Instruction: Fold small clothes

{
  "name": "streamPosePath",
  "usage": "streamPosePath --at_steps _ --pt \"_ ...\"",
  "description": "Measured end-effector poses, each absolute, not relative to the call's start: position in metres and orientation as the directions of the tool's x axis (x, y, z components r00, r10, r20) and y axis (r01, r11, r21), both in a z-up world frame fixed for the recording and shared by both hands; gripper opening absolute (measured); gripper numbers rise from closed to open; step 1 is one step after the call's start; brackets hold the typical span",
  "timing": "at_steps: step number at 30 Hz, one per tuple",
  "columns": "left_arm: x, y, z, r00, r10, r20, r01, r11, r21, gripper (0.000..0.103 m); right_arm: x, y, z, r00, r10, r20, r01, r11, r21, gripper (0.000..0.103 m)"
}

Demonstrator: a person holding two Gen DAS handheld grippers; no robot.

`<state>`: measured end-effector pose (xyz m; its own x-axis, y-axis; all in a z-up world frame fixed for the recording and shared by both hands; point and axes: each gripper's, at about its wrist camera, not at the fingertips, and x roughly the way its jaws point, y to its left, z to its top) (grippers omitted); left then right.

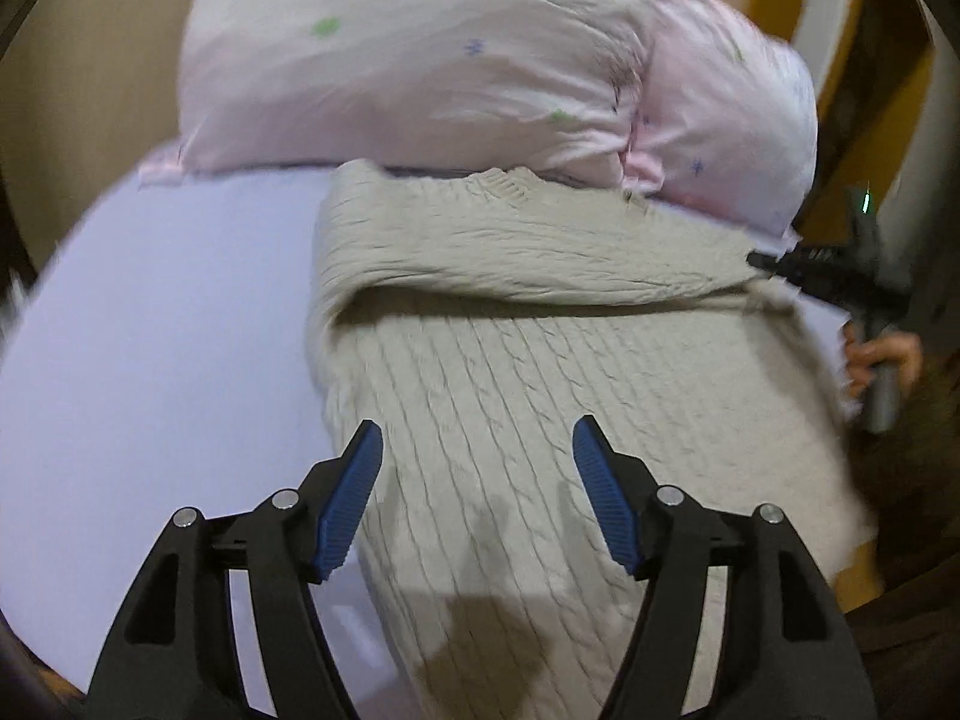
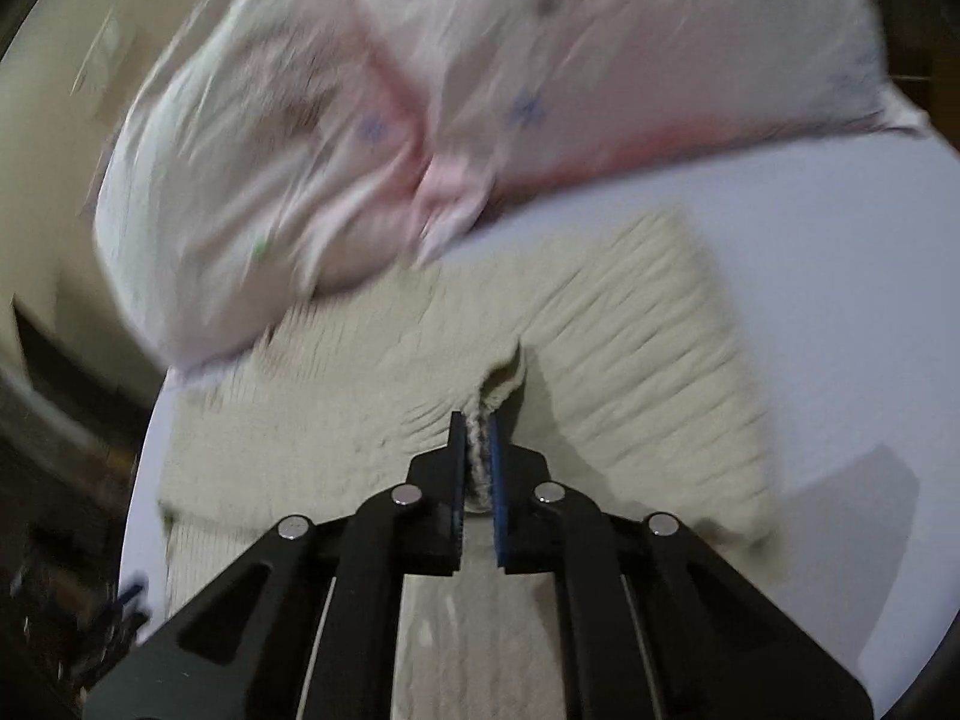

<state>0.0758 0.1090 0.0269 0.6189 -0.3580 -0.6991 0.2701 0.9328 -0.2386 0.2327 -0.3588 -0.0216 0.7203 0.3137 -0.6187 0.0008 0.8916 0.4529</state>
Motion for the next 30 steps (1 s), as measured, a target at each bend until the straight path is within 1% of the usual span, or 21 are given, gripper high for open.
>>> streamPosePath --at_steps 2,3,4,5,6,7,8,11,13,15,16,18,19,20,21,23,25,26,27,28,30 --pt "0.07 0.119 0.026 0.61 -0.394 -0.688 0.259 0.919 -0.297 0.069 0.233 -0.368 -0.022 0.737 0.22 -0.64 0.07 0.916 0.395 0.008" --pt "0.065 0.122 0.024 0.609 -0.392 -0.69 0.253 0.92 -0.3 0.07 0.232 -0.369 -0.025 0.718 0.223 -0.659 0.073 0.918 0.391 0.015" --pt "0.06 0.125 0.022 0.604 -0.383 -0.699 0.243 0.924 -0.296 0.07 0.227 -0.37 -0.027 0.701 0.232 -0.674 0.07 0.919 0.388 0.018" --pt "0.057 0.127 0.02 0.597 -0.377 -0.708 0.235 0.926 -0.295 0.071 0.222 -0.369 -0.027 0.693 0.233 -0.682 0.066 0.921 0.383 0.032" --pt "0.055 0.126 0.017 0.589 -0.378 -0.715 0.231 0.926 -0.299 0.071 0.206 -0.37 -0.025 0.688 0.243 -0.684 0.044 0.927 0.373 0.056" --pt "0.049 0.129 0.013 0.572 -0.387 -0.723 0.224 0.922 -0.316 0.071 0.196 -0.372 -0.024 0.691 0.249 -0.678 0.03 0.928 0.371 0.065" --pt "0.046 0.13 0.009 0.562 -0.394 -0.727 0.219 0.919 -0.329 0.071 0.183 -0.376 -0.023 0.701 0.255 -0.666 0.013 0.929 0.37 0.069" --pt "0.034 0.135 -0.005 0.527 -0.421 -0.739 0.192 0.905 -0.379 0.071 0.13 -0.399 -0.028 0.695 0.264 -0.668 0.012 0.925 0.379 0.069" --pt "0.021 0.139 -0.007 0.535 -0.441 -0.721 0.191 0.894 -0.405 0.071 0.104 -0.413 -0.038 0.677 0.283 -0.679 0.04 0.907 0.419 0.061" --pt "0.013 0.139 -0.007 0.537 -0.457 -0.71 0.192 0.885 -0.425 0.071 0.08 -0.427 -0.052 0.656 0.3 -0.693 0.065 0.892 0.447 0.051" --pt "0.009 0.137 -0.008 0.536 -0.469 -0.703 0.198 0.878 -0.435 0.071 0.07 -0.431 -0.06 0.639 0.312 -0.703 0.071 0.886 0.458 0.049" --pt "-0.002 0.133 -0.008 0.542 -0.47 -0.697 0.21 0.878 -0.43 0.071 0.053 -0.433 -0.074 0.608 0.344 -0.716 0.068 0.876 0.478 0.041" --pt "-0.006 0.131 -0.008 0.542 -0.471 -0.696 0.215 0.878 -0.427 0.071 0.044 -0.432 -0.078 0.606 0.364 -0.707 0.054 0.868 0.493 0.04" --pt "-0.013 0.128 -0.008 0.54 -0.474 -0.696 0.222 0.877 -0.425 0.071 0.037 -0.431 -0.08 0.609 0.389 -0.691 0.033 0.858 0.513 0.037" --pt "-0.018 0.125 -0.008 0.538 -0.476 -0.696 0.23 0.877 -0.422 0.07 0.028 -0.429 -0.086 0.582 0.455 -0.674 0.002 0.828 0.561 0.035" --pt "-0.024 0.119 -0.008 0.538 -0.466 -0.703 0.236 0.883 -0.404 0.062 0.018 -0.424 -0.093 0.554 0.535 -0.638 -0.041 0.783 0.621 0.035" --pt "-0.028 0.114 -0.009 0.537 -0.446 -0.716 0.238 0.894 -0.379 0.044 0.01 -0.417 -0.1 0.518 0.602 -0.608 -0.086 0.743 0.663 0.029" --pt "-0.028 0.111 -0.01 0.533 -0.44 -0.723 0.237 0.898 -0.372 0.039 0.009 -0.414 -0.102 0.501 0.624 -0.6 -0.098 0.729 0.678 0.014" --pt "-0.028 0.11 -0.011 0.521 -0.445 -0.728 0.239 0.895 -0.377 0.021 0.008 -0.412 -0.107 0.473 0.658 -0.586 -0.111 0.705 0.701 0.01" --pt "-0.026 0.109 -0.014 0.497 -0.464 -0.733 0.242 0.885 -0.397 0.013 0.008 -0.41 -0.108 0.464 0.681 -0.567 -0.122 0.683 0.72 0.009" --pt "-0.026 0.109 -0.014 0.495 -0.469 -0.731 0.245 0.883 -0.401 0.011 0.006 -0.412 -0.103 0.475 0.719 -0.508 -0.154 0.636 0.756 0.007"
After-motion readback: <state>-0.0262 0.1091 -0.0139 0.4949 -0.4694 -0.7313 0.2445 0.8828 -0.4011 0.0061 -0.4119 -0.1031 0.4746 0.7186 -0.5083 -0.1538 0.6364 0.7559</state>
